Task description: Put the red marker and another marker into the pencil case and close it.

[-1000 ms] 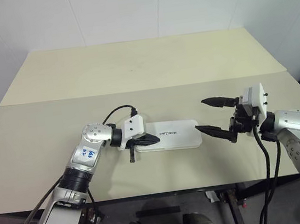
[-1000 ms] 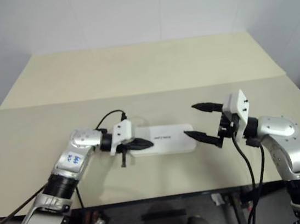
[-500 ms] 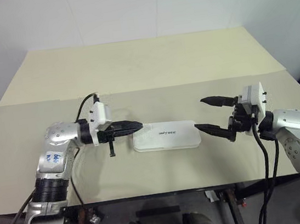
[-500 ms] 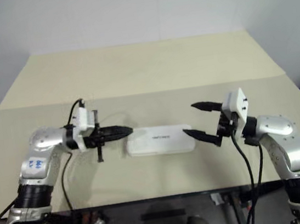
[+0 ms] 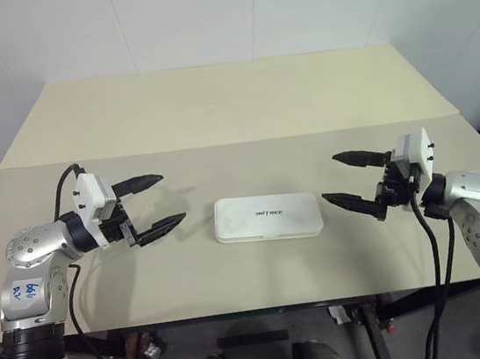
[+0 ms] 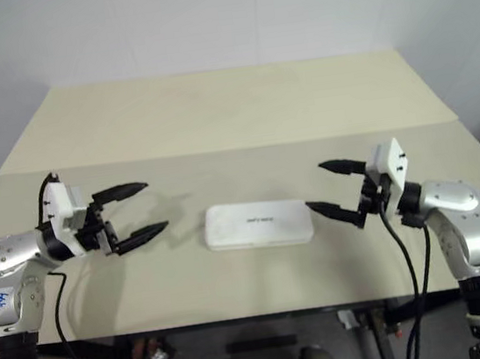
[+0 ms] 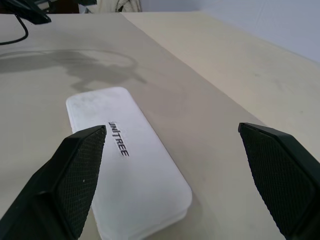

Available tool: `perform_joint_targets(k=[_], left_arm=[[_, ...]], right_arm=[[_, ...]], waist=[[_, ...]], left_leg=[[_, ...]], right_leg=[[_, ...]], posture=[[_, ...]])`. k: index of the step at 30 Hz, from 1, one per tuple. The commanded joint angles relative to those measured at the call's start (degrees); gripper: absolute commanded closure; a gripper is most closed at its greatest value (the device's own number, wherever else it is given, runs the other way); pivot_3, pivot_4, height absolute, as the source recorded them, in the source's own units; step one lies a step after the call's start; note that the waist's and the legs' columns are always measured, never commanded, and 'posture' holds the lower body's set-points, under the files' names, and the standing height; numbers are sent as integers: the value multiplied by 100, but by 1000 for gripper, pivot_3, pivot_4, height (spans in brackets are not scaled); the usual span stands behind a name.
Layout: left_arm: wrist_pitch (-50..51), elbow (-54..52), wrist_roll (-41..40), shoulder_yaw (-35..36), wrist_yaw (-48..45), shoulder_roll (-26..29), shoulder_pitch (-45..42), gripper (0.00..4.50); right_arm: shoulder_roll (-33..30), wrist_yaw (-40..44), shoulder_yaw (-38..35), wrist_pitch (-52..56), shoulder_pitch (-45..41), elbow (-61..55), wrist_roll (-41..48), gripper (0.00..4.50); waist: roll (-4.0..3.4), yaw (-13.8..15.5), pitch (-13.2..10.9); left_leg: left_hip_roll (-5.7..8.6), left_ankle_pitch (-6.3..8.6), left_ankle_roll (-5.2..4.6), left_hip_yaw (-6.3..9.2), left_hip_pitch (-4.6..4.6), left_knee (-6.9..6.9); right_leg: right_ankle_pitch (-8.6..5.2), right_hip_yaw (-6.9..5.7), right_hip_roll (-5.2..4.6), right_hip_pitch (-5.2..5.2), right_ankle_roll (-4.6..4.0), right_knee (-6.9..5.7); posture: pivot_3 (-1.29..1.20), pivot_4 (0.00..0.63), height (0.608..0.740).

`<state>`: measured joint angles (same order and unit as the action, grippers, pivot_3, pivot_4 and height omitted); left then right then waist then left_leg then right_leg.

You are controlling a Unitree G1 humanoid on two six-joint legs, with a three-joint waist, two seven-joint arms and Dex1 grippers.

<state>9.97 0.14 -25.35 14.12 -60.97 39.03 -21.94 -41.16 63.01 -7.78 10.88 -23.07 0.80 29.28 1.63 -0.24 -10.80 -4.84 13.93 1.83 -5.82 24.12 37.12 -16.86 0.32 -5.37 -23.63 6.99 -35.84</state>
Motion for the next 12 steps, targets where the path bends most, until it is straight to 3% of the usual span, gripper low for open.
perform_joint_targets(k=[1,12], left_arm=[[-102,-125,-126,226,147,75,-43,19],[-296,53,84,-14,13,268,-55,19]], right_arm=[[-191,99,-244,-204,-80,-18,-47,0],[-323,220,-326,-351,-121,193,-124,0]], waist=[[0,-6,0],[0,-3,0]], left_leg=[[0,0,0,0,0,-1],[0,1,0,-2,0,-3]], right_leg=[[0,0,0,0,0,0],[0,0,-1,-1,0,4]], posture=[[0,150,740],[0,150,740]])
